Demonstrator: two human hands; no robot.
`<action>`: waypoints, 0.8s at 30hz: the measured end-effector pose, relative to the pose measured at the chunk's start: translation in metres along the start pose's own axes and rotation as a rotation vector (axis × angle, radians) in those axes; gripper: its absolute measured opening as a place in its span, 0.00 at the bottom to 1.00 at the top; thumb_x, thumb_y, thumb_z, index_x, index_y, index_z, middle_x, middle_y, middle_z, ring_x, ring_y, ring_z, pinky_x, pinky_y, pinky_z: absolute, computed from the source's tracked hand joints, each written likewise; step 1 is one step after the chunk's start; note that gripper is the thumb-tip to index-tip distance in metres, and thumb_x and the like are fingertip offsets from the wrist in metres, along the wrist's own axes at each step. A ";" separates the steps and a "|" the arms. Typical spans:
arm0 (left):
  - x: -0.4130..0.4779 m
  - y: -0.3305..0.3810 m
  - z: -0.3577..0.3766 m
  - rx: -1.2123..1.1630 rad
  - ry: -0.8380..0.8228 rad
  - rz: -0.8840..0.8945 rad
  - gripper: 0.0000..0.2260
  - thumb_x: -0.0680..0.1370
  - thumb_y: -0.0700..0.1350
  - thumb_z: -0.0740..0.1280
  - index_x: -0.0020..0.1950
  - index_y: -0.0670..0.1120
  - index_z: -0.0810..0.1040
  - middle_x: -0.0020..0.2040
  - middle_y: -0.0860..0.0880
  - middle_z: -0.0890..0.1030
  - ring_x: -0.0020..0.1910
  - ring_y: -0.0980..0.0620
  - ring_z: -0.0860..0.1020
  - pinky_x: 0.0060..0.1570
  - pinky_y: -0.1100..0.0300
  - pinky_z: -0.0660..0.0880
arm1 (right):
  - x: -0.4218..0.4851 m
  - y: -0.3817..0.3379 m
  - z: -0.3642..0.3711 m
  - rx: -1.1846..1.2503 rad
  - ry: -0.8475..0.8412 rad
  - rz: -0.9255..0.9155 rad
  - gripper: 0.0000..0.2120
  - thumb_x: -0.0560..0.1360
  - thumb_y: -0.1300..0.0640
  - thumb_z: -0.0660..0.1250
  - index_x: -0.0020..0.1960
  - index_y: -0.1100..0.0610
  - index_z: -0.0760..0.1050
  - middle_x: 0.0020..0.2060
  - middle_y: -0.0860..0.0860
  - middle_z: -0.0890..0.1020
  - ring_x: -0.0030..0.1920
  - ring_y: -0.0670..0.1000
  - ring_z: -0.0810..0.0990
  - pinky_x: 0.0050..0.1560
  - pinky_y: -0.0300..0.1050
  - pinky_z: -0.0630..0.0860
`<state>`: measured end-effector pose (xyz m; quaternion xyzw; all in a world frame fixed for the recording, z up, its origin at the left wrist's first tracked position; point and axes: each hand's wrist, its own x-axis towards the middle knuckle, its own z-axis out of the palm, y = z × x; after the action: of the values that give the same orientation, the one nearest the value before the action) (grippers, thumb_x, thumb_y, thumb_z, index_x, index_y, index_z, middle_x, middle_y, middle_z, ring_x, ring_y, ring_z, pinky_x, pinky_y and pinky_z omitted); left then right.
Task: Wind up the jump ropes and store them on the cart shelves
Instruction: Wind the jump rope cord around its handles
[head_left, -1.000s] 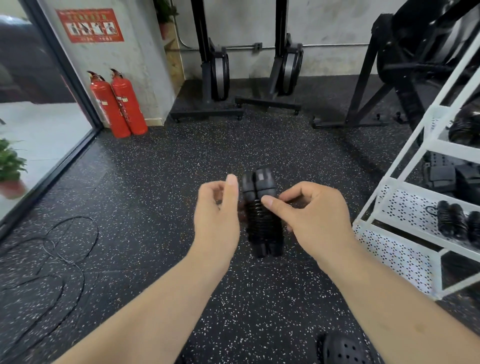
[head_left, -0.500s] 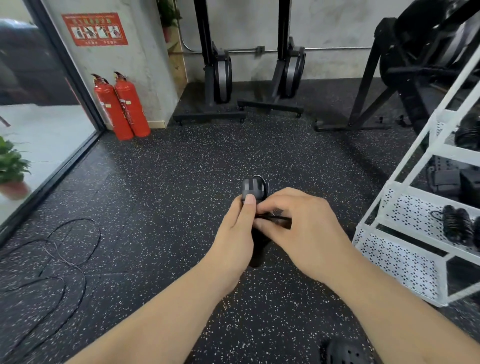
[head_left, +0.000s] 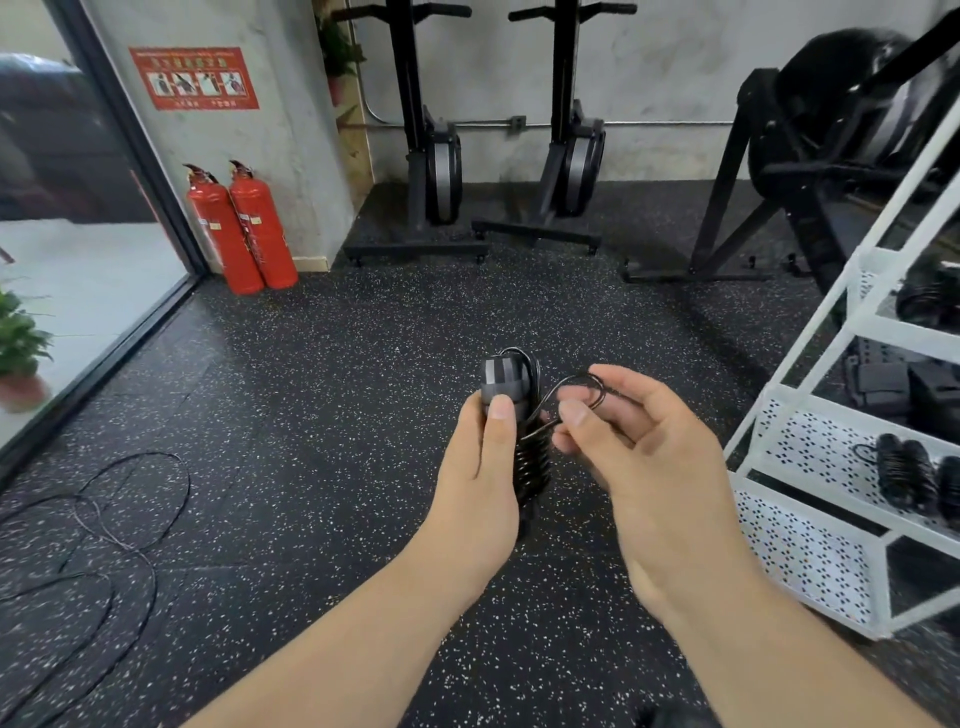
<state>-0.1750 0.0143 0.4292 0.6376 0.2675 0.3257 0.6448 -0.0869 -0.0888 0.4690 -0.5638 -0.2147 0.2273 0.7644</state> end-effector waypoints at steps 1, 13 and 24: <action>0.000 0.000 0.000 0.018 0.005 0.028 0.17 0.87 0.61 0.54 0.68 0.58 0.77 0.60 0.58 0.84 0.62 0.58 0.81 0.66 0.54 0.75 | -0.003 0.002 0.004 0.005 0.019 -0.027 0.18 0.78 0.62 0.75 0.66 0.52 0.79 0.51 0.51 0.89 0.46 0.52 0.87 0.55 0.45 0.84; -0.003 0.001 -0.004 0.164 0.051 0.165 0.21 0.86 0.59 0.53 0.73 0.53 0.75 0.59 0.60 0.84 0.60 0.61 0.81 0.60 0.66 0.74 | -0.001 0.014 0.010 -0.230 0.118 -0.145 0.14 0.85 0.57 0.67 0.64 0.42 0.84 0.50 0.44 0.87 0.44 0.47 0.87 0.55 0.55 0.85; -0.008 -0.002 0.001 0.177 0.009 0.183 0.19 0.89 0.58 0.53 0.77 0.55 0.71 0.65 0.60 0.83 0.65 0.58 0.80 0.68 0.46 0.76 | -0.010 0.011 0.019 -0.422 0.141 -0.264 0.11 0.83 0.58 0.71 0.57 0.42 0.85 0.52 0.39 0.86 0.53 0.42 0.85 0.56 0.43 0.81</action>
<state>-0.1793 0.0082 0.4268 0.7122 0.2388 0.3612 0.5525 -0.1069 -0.0770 0.4627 -0.6924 -0.2750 0.0358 0.6660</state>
